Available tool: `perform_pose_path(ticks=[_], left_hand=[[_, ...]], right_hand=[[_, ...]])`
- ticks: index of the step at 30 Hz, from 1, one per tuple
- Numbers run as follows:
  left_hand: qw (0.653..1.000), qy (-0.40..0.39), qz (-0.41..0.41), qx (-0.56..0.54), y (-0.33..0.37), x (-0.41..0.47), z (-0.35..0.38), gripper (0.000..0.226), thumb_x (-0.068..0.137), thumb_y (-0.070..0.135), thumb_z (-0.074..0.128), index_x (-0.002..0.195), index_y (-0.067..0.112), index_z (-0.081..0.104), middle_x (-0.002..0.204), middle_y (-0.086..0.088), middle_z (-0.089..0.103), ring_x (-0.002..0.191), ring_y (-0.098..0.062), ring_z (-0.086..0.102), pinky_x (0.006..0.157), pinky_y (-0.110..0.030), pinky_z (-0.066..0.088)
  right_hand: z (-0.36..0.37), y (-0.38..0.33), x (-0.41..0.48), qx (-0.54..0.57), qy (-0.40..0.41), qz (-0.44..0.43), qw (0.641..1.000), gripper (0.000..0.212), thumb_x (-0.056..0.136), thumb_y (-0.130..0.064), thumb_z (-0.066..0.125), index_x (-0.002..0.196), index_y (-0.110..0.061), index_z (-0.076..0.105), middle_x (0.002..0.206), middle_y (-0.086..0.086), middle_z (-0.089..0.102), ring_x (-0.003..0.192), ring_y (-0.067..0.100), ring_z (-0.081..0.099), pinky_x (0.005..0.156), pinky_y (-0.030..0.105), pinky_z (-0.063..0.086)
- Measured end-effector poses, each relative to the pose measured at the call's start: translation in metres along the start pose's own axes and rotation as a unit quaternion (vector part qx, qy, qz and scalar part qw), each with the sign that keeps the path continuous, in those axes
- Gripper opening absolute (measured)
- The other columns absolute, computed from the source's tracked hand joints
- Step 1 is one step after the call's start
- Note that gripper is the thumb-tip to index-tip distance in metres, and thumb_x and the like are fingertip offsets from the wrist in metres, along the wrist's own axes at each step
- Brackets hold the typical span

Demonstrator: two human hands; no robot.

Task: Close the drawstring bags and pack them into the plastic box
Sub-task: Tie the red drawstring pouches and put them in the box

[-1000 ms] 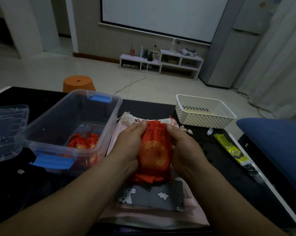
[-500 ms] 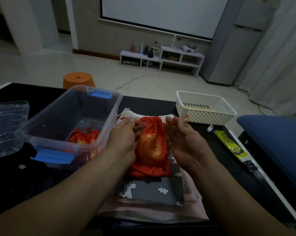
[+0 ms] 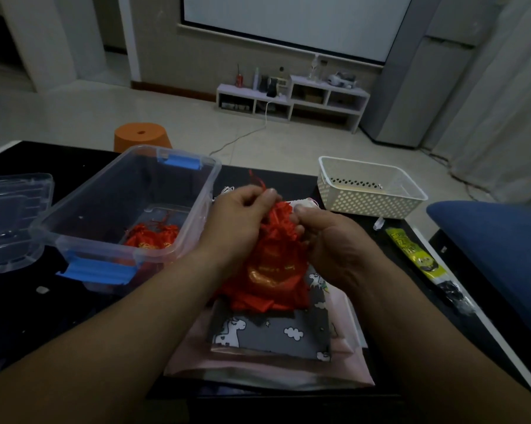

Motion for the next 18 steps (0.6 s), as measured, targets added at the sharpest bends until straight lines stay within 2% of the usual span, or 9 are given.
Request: perform_pose_path(ticks=[3, 6, 9, 12, 15, 18], left_hand=[[0.990, -0.036, 0.093, 0.103, 0.028, 0.007, 0.000, 0.017, 0.102, 0.039, 0.061, 0.104, 0.034, 0.077, 0.107, 0.009, 0.070, 0.098, 0.002, 0.063, 0.084, -0.021, 0.049], [0.989, -0.090, 0.077, 0.090, 0.028, 0.010, 0.005, 0.019, 0.102, 0.035, 0.061, 0.108, 0.030, 0.078, 0.106, 0.014, 0.075, 0.100, 0.007, 0.066, 0.081, -0.014, 0.047], [0.987, -0.122, 0.063, 0.083, 0.024, 0.010, 0.008, 0.020, 0.102, 0.035, 0.061, 0.108, 0.027, 0.079, 0.101, 0.014, 0.077, 0.096, 0.004, 0.070, 0.074, -0.011, 0.053], [0.980, -0.155, 0.072, 0.098, 0.025, 0.007, 0.018, 0.022, 0.102, 0.035, 0.060, 0.110, 0.025, 0.079, 0.101, 0.007, 0.079, 0.098, -0.004, 0.072, 0.088, -0.024, 0.058], [0.977, -0.161, 0.071, 0.123, 0.024, 0.006, 0.019, 0.030, 0.104, 0.046, 0.053, 0.116, 0.032, 0.077, 0.107, 0.011, 0.077, 0.106, -0.004, 0.069, 0.100, -0.039, 0.055], [0.973, -0.187, 0.028, 0.134, 0.015, 0.003, 0.015, 0.036, 0.105, 0.053, 0.045, 0.119, 0.034, 0.072, 0.110, 0.009, 0.075, 0.105, -0.007, 0.068, 0.101, -0.042, 0.055]], right_hand=[[0.005, 0.005, -0.002, -0.068, -0.032, 0.033, 0.997, 0.011, 0.103, -0.011, 0.060, 0.095, -0.008, 0.067, 0.076, 0.002, 0.065, 0.059, 0.006, 0.057, 0.054, 0.019, 0.050], [0.013, 0.006, -0.003, -0.108, -0.080, 0.040, 0.990, 0.013, 0.102, -0.012, 0.061, 0.094, -0.008, 0.070, 0.078, 0.002, 0.068, 0.061, 0.005, 0.060, 0.057, 0.018, 0.050], [0.016, 0.004, -0.006, -0.137, -0.109, 0.029, 0.984, 0.013, 0.101, -0.015, 0.062, 0.095, -0.010, 0.073, 0.083, 0.002, 0.070, 0.066, 0.006, 0.061, 0.059, 0.018, 0.050], [0.021, 0.005, -0.008, -0.145, -0.120, 0.023, 0.982, 0.016, 0.102, -0.012, 0.061, 0.092, -0.010, 0.074, 0.082, 0.003, 0.070, 0.065, 0.007, 0.061, 0.059, 0.018, 0.050], [0.019, -0.002, -0.007, -0.157, -0.115, -0.008, 0.981, 0.016, 0.102, -0.011, 0.061, 0.093, -0.009, 0.074, 0.081, 0.004, 0.070, 0.067, 0.009, 0.061, 0.065, 0.021, 0.051], [0.009, -0.011, -0.002, -0.156, -0.094, -0.037, 0.983, 0.017, 0.102, -0.012, 0.061, 0.095, -0.008, 0.075, 0.082, 0.004, 0.070, 0.069, 0.010, 0.061, 0.071, 0.025, 0.052]])
Point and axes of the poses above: each hand's wrist, its own x-axis towards the middle knuckle, its own z-axis out of the palm, y = z × x, the point moved 10 cm from there along x, towards the middle knuckle
